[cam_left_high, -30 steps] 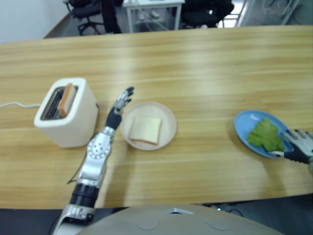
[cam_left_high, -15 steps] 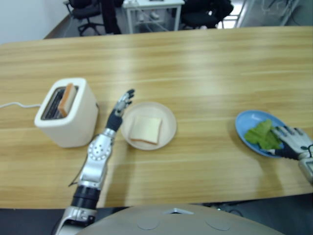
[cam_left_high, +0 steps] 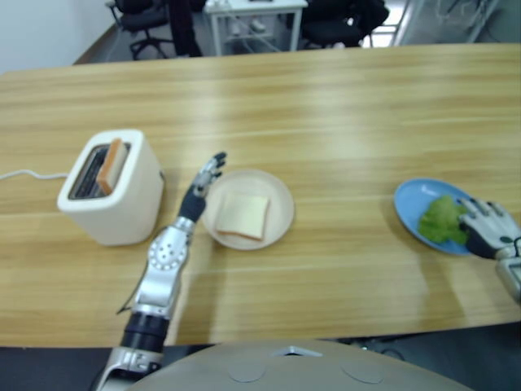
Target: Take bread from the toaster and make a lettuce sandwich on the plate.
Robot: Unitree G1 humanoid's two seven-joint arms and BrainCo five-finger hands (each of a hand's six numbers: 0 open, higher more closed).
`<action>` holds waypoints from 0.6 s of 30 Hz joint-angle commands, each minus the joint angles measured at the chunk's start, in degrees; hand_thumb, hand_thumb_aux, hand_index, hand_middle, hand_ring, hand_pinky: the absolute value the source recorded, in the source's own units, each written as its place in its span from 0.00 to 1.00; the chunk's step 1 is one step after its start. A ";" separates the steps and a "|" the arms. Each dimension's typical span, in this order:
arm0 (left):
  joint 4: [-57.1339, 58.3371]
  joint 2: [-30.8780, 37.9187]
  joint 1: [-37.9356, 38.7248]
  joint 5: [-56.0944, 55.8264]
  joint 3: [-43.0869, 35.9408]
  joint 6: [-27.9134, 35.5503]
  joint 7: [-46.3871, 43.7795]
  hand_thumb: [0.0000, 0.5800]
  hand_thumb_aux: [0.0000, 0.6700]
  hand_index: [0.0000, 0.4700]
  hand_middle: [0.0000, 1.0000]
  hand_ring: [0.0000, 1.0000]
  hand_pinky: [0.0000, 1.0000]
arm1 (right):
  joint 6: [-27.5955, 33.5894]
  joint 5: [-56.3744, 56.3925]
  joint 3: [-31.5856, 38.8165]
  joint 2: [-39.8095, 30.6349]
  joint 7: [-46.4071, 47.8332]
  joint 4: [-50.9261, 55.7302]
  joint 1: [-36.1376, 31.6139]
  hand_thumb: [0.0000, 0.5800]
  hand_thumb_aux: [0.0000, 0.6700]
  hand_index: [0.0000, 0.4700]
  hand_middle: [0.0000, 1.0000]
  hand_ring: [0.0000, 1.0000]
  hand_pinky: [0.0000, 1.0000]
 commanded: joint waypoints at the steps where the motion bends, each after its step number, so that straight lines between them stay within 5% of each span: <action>1: 0.49 -0.04 0.71 0.67 -0.03 0.77 -0.36 0.00 0.00 0.00 0.00 0.00 0.00 | -0.51 1.42 -0.05 0.13 0.84 0.44 0.27 1.00 1.00 0.98 0.72 0.72 0.72; 2: 0.57 -0.05 0.76 0.68 -0.04 0.73 -0.39 0.00 0.00 0.00 0.00 0.00 0.00 | -0.64 1.77 -0.18 0.11 0.83 0.45 0.35 1.00 1.00 0.98 1.00 1.00 1.00; 18: 1.48 -0.40 1.16 1.04 0.82 -0.01 0.08 0.00 0.00 0.00 0.00 0.00 0.00 | -1.97 9.58 -9.94 -3.55 0.25 -10.54 5.57 1.00 1.00 0.98 1.00 1.00 1.00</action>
